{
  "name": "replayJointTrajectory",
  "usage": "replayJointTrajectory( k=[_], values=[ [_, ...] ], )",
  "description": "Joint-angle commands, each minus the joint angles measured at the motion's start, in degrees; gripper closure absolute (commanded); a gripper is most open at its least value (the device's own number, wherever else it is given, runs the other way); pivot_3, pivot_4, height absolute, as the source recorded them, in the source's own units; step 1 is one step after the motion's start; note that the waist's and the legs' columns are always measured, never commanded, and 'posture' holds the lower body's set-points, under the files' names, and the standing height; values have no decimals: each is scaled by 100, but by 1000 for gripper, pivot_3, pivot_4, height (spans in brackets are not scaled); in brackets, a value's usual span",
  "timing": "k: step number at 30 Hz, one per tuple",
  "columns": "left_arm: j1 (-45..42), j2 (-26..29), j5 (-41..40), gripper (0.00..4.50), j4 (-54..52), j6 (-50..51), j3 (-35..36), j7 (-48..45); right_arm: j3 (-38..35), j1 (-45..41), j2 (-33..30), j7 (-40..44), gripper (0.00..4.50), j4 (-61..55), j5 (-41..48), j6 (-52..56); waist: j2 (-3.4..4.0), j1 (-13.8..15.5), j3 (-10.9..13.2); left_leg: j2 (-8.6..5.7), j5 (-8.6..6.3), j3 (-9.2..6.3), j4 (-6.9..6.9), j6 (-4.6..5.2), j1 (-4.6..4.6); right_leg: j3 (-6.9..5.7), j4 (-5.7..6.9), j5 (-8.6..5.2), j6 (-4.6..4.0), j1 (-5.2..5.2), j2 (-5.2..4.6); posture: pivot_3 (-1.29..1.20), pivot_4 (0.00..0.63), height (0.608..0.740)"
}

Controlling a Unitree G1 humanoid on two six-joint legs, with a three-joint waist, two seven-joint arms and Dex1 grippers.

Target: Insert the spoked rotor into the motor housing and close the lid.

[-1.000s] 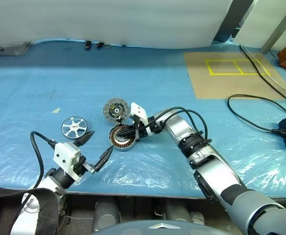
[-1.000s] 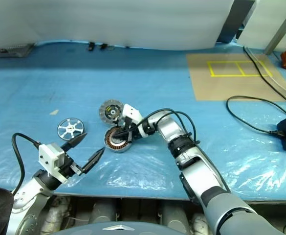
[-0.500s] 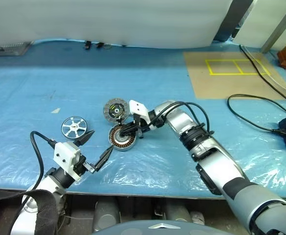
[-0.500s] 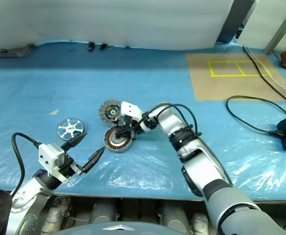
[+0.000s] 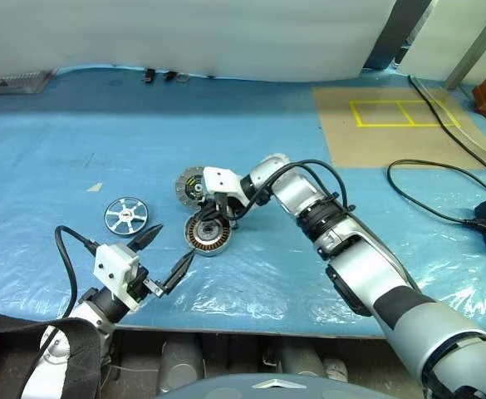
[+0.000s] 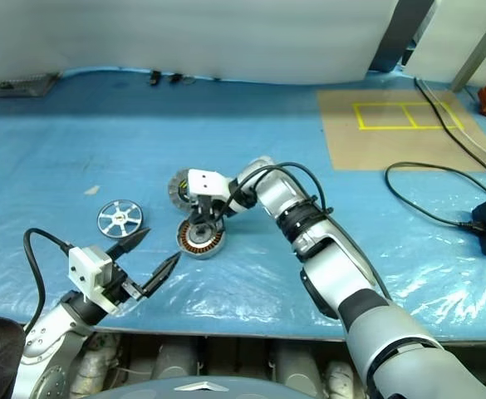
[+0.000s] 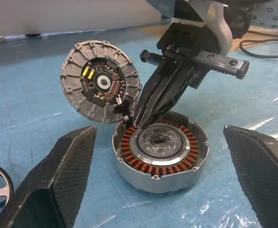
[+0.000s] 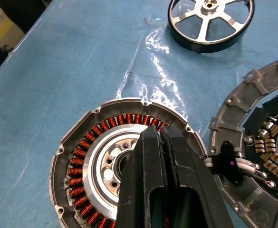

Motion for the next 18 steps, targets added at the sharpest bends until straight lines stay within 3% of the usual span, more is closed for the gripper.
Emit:
replayJointTrajectory(
  k=[1, 18],
  values=[
    [78, 48, -54, 0, -81, -136, 114, -66, 80, -249, 24, 38, 4445, 260, -179, -382, 0, -1, 0, 0, 0, 0, 0, 0, 0, 0, 0, 0, 0, 0, 0, 0, 150, 740],
    [47, 9, 1, 0, -28, -227, 81, -35, 232, -487, 123, 552, 4445, 677, -556, -969, 2, 0, 1, 2, 0, 2, 1, 0, 1, 0, 3, -1, -3, -1, 0, 0, 150, 740]
  ],
)
